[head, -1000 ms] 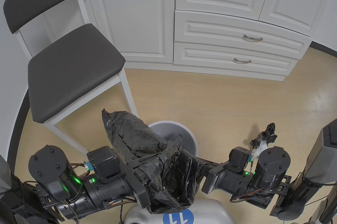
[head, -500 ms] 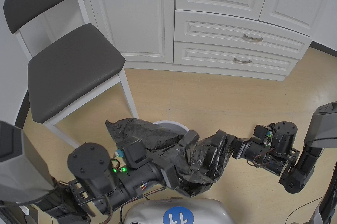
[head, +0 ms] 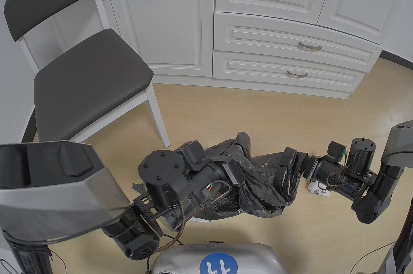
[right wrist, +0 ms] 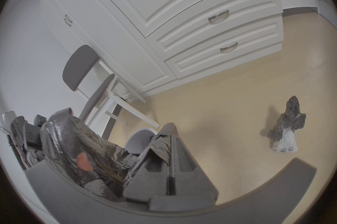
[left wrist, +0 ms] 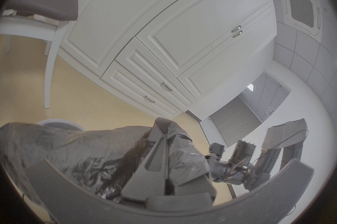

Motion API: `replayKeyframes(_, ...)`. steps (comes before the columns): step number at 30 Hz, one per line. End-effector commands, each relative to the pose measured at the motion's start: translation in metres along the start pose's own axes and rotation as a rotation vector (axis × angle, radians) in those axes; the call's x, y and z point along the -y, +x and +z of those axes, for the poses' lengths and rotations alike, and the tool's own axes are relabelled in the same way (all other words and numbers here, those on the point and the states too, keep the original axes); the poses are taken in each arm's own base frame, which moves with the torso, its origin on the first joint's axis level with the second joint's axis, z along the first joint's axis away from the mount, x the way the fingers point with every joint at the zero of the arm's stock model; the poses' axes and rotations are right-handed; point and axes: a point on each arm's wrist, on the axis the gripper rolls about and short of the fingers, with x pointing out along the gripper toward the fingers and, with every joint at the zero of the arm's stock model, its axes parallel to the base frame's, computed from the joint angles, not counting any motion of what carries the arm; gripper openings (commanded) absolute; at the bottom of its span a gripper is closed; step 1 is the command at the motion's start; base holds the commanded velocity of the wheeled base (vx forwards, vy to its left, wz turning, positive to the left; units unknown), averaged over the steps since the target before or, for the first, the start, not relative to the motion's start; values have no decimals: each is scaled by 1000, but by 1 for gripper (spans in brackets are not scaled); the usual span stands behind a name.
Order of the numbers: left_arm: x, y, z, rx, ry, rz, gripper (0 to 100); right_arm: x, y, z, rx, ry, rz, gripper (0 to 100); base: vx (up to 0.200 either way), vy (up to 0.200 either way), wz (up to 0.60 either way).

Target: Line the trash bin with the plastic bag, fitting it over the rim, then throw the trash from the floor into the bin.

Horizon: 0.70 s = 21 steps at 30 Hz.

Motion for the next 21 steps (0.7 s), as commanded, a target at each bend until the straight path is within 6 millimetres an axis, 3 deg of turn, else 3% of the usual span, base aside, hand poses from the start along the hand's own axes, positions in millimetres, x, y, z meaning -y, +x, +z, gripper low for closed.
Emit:
replayKeyframes(1,-18,29,-25,-9,-10,7,0,-11,-26,32,102,-28,72,0,0,0,0)
replayKeyframes(6,-14,37,-28,-6,-11,-28,0,-27,-57,51,159,-60,164,0,0,0,0)
replayKeyframes(10,-13,41,-28,3,-12,-38,0,-44,-70,43,121,-75,241,0,0,0,0)
replayKeyframes(21,-42,57,1,110,-4,2,0,-65,-55,5,-18,-104,279,0,0,0,0)
